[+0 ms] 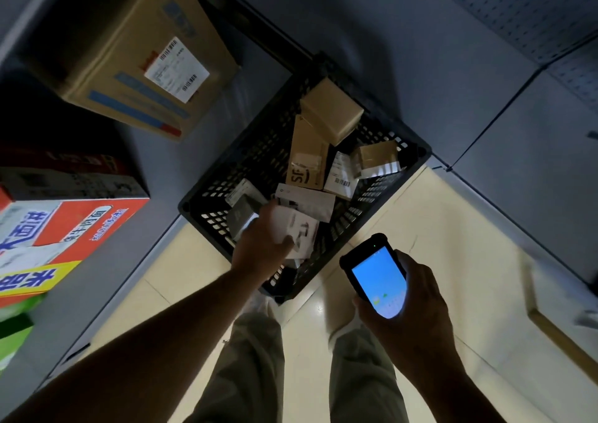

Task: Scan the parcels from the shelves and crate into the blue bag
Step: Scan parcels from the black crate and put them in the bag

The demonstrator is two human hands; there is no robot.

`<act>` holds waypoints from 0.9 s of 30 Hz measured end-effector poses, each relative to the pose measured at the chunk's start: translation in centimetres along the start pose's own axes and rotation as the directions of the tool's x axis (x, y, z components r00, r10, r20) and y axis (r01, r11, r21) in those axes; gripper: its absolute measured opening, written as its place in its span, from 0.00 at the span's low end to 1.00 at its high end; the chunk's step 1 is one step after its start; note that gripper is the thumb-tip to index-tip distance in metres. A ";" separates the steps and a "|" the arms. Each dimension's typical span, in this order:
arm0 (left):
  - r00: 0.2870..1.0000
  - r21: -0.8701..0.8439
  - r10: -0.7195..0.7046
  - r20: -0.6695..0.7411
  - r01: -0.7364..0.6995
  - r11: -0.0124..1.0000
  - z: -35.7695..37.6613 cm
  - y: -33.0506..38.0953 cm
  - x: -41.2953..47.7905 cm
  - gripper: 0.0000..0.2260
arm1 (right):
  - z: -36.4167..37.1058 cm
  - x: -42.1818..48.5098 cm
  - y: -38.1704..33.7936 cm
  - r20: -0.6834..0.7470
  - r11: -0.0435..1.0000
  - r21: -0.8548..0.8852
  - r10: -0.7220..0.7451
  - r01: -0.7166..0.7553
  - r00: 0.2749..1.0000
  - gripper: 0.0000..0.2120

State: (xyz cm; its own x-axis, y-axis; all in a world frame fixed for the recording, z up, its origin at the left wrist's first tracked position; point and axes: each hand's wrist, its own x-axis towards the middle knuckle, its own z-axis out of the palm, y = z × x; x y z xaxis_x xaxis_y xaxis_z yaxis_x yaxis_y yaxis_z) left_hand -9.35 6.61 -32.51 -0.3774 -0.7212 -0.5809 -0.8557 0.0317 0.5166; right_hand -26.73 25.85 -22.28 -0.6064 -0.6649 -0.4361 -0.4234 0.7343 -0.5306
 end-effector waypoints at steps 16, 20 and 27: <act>0.980 -0.340 -0.005 -0.200 -0.065 0.938 -10.1 2.4 -1.9 0.34 | -1.5 0.8 -5.0 0.083 0.996 -0.067 -0.060 0.066 0.995 0.40; 0.960 -0.158 0.199 -0.196 -0.231 0.960 -10.6 2.7 -4.1 0.40 | -1.3 -0.3 -4.8 0.075 0.997 -0.051 -0.049 0.053 0.996 0.40; 0.745 0.323 0.663 -0.078 -0.610 0.723 -11.0 1.4 -6.2 0.24 | -0.9 -2.2 -4.6 0.076 0.996 -0.060 -0.063 0.068 0.995 0.41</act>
State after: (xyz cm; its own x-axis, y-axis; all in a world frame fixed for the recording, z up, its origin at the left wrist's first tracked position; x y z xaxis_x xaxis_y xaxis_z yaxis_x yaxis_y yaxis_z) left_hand -4.29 3.55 -21.29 -0.8207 -0.5699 -0.0414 -0.5032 0.6865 0.5249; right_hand -24.06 24.07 -18.25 -0.5254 -0.7184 -0.4559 -0.5029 0.6944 -0.5147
